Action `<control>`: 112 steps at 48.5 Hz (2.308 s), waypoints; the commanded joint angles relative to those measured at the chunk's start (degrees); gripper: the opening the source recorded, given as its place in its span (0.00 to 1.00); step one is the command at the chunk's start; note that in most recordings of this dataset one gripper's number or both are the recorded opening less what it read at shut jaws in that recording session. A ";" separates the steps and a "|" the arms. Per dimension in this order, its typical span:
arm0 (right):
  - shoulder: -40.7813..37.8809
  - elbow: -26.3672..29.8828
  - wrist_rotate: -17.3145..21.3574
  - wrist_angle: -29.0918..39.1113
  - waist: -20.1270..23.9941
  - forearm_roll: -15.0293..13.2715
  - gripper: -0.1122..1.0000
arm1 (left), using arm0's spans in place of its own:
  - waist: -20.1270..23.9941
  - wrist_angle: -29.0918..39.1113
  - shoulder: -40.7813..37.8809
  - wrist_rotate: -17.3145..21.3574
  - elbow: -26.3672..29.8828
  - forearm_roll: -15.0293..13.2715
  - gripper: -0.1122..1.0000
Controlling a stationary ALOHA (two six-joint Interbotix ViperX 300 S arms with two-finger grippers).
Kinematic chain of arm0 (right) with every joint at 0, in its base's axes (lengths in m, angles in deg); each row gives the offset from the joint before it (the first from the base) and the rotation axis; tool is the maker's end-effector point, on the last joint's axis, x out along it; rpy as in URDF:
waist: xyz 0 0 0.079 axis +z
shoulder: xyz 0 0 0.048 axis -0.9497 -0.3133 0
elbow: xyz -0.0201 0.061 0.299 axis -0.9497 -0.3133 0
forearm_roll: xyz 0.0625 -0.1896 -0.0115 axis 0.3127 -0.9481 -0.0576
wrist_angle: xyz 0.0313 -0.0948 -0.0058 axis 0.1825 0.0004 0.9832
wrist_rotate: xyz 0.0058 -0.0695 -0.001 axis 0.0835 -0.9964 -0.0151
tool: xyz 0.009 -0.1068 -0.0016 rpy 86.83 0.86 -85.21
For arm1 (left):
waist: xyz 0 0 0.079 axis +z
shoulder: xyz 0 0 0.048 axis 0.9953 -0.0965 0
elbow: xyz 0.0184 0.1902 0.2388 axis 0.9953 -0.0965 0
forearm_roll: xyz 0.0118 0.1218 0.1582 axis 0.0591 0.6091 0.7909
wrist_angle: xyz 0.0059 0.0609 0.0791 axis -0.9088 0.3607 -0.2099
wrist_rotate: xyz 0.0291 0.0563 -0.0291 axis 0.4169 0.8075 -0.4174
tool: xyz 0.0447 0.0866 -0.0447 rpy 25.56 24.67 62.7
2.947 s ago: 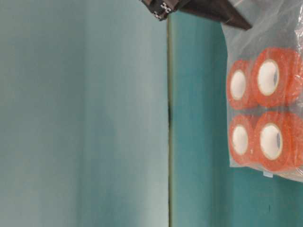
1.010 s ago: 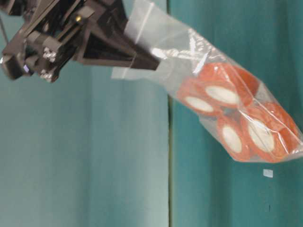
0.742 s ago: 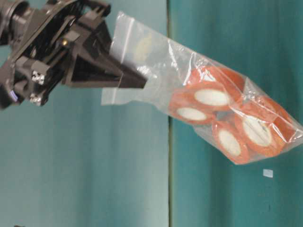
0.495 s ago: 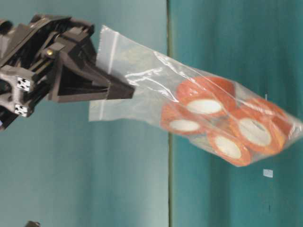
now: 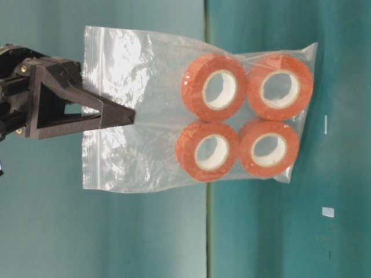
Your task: Hand over the clear zip bag and make it stand upright.
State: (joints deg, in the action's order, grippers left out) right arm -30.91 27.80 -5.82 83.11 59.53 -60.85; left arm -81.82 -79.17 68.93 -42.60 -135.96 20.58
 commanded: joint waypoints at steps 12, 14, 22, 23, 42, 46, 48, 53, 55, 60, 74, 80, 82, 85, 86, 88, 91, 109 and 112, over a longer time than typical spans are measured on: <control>0.44 0.53 -7.03 0.62 0.62 -1.49 0.11 | 0.00 -0.26 0.00 0.09 0.53 0.09 0.94; 0.44 0.35 -8.26 0.62 0.97 -2.29 0.11 | 0.00 -0.26 0.00 0.09 0.53 0.00 0.94; 0.44 0.09 -14.15 0.26 2.99 -6.15 0.11 | 0.00 -0.26 -0.09 0.00 0.53 0.09 0.94; 0.35 0.18 -14.68 0.26 3.16 -6.50 0.11 | 0.00 -0.26 -0.09 0.00 0.53 0.09 0.94; 0.26 0.70 -19.78 -1.05 3.78 -8.61 0.11 | 0.00 -0.26 -0.09 -0.35 0.53 0.00 0.94; 0.26 0.97 -20.57 -1.23 4.04 -8.61 0.11 | 0.00 -0.26 -0.09 -0.35 0.53 0.09 0.94; 0.26 0.97 -20.92 -1.23 4.22 -8.61 0.11 | 0.00 -0.26 -0.18 -0.35 0.53 0.09 0.94; 0.35 1.05 -22.06 -1.14 4.31 -8.61 0.11 | 0.00 -0.26 -0.18 -0.44 0.53 0.00 0.94; 0.35 1.23 -22.59 -0.97 4.39 -8.70 0.11 | 0.00 -0.26 -0.18 -0.44 0.53 0.09 0.94; 0.35 1.93 -23.91 -0.70 4.48 -8.70 0.11 | 0.00 -0.26 -0.18 -0.44 0.53 0.09 0.94; 0.35 2.37 -25.49 0.09 4.57 -8.96 0.11 | 0.09 -0.26 -0.35 -0.79 0.53 0.09 0.94; 0.44 2.02 -25.75 0.00 4.66 -9.05 0.11 | 0.09 -0.26 -0.35 -0.88 0.53 0.09 0.94; 0.44 1.85 -25.40 -0.09 4.75 -9.05 0.11 | 0.09 -0.26 -0.35 -0.88 0.53 0.09 0.94; 0.53 1.49 -25.05 -0.09 4.75 -8.96 0.11 | 0.09 -0.26 -0.35 -0.88 0.53 0.09 0.94; 0.53 1.41 -24.96 -0.09 4.83 -9.05 0.11 | 0.09 -0.26 -0.35 -0.88 0.53 0.00 0.94; 0.62 1.41 -24.70 -0.09 4.92 -9.05 0.11 | 0.09 -0.26 -0.35 -0.88 0.44 0.09 0.94; 0.62 1.41 -24.35 -0.18 5.01 -8.96 0.11 | 0.09 -0.26 -0.35 -0.88 0.53 0.09 0.94; 0.44 0.35 -23.73 -0.88 5.80 -8.96 0.11 | 0.09 -0.26 -0.35 -0.97 -0.09 0.09 0.94; 0.44 0.00 -23.20 -1.32 5.89 -8.96 0.11 | 0.00 -0.26 -0.44 -0.97 -0.79 0.09 0.94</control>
State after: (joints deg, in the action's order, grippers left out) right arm -31.35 27.71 -29.99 82.41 65.06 -69.99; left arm -81.82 -79.17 68.40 -43.48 -136.75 20.58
